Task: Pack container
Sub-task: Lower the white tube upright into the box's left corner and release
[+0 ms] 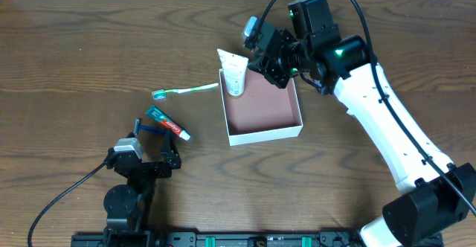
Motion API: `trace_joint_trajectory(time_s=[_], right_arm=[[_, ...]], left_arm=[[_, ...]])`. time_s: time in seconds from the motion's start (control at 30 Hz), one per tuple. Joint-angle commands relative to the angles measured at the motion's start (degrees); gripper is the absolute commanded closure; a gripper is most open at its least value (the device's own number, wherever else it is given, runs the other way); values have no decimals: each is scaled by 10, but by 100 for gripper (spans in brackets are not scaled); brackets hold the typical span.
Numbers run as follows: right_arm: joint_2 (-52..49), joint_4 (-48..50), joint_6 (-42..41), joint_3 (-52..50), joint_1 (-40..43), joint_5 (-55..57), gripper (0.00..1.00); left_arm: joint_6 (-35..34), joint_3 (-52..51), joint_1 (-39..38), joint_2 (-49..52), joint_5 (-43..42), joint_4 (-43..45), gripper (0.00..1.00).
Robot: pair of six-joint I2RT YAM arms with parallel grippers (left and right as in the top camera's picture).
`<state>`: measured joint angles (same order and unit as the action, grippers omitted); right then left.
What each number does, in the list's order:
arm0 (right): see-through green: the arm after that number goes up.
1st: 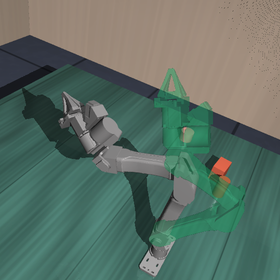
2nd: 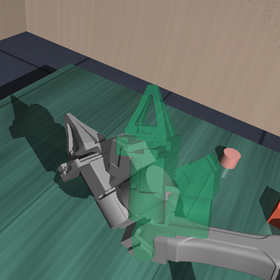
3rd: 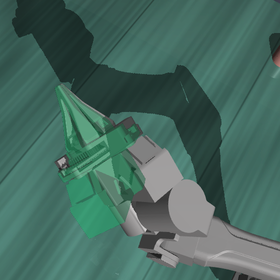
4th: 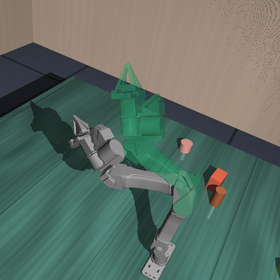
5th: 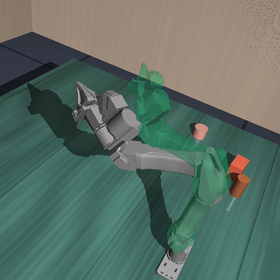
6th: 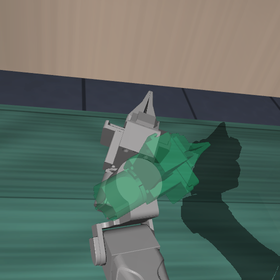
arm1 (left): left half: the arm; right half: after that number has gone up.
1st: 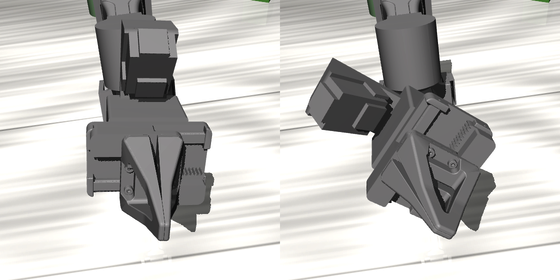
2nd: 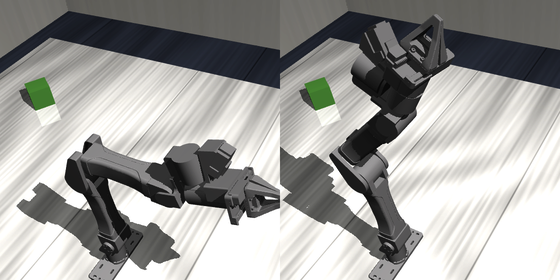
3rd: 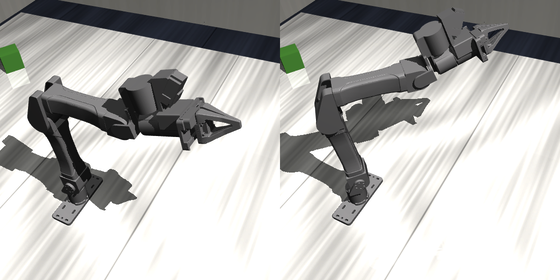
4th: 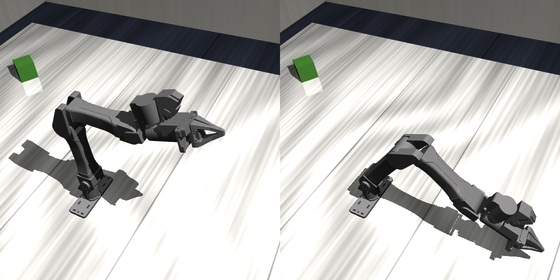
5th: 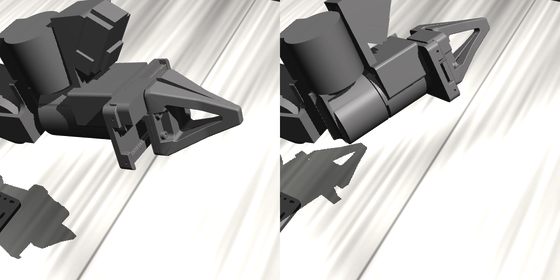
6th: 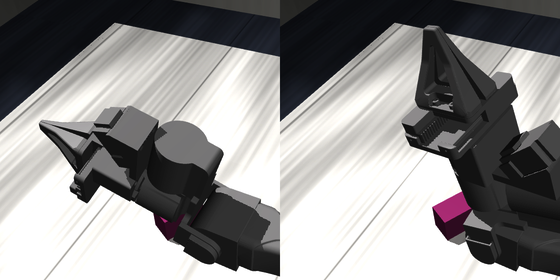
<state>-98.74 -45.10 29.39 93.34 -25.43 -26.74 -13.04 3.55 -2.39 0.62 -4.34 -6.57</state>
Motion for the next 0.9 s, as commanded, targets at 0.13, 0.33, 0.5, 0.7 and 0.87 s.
trace_joint_trajectory(time_s=[0.13, 0.33, 0.5, 0.7, 0.87], right_arm=[[-35, 2, -11, 3, -3, -6, 74], [-57, 12, -11, 3, -5, -7, 77], [-67, 25, -11, 3, -5, -7, 78], [-77, 56, -11, 3, -5, -7, 77], [-88, 76, -11, 3, -5, -4, 76]], left_arm=[[10, -17, 2, -3, -6, -6, 2], [10, -17, 2, -3, -6, -6, 2], [10, -17, 2, -3, -6, -6, 2], [10, -17, 2, -3, -6, -6, 2], [10, -17, 2, -3, -6, -6, 2]])
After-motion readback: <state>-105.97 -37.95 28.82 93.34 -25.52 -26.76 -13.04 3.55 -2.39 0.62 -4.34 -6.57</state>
